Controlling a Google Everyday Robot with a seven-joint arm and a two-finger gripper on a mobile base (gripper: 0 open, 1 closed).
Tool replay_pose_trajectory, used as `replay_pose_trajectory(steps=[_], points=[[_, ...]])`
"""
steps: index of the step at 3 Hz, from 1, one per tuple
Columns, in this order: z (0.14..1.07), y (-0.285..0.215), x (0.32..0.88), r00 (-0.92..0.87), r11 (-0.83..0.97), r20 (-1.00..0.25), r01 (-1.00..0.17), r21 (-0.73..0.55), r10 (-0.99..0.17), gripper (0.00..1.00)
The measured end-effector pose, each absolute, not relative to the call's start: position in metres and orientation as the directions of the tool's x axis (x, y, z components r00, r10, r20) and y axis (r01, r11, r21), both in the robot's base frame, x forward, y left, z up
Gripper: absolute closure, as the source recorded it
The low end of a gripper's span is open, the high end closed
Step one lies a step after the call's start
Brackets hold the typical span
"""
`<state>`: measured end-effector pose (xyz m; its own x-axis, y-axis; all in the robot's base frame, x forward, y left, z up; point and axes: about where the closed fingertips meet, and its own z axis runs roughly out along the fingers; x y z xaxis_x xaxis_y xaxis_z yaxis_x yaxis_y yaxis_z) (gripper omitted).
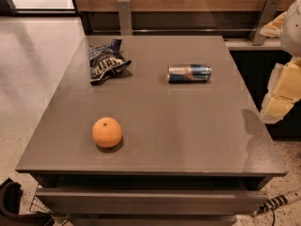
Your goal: Place redbull can upright
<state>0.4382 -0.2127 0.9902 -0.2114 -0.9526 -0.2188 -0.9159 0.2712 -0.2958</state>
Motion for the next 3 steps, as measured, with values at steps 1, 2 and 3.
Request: replay_pose_trajectory(steps=[1, 2, 3], points=[[0.995, -0.213, 0.450, -0.208, 0.272, -0.226, -0.912, -0.307, -0.952, 0.00], [0.999, -0.217, 0.478, -0.214, 0.282, -0.233, -0.906, -0.315, -0.949, 0.00], [1.008, -0.208, 0.533, -0.208, 0.264, -0.191, -0.903, -0.340, -0.959, 0.00]])
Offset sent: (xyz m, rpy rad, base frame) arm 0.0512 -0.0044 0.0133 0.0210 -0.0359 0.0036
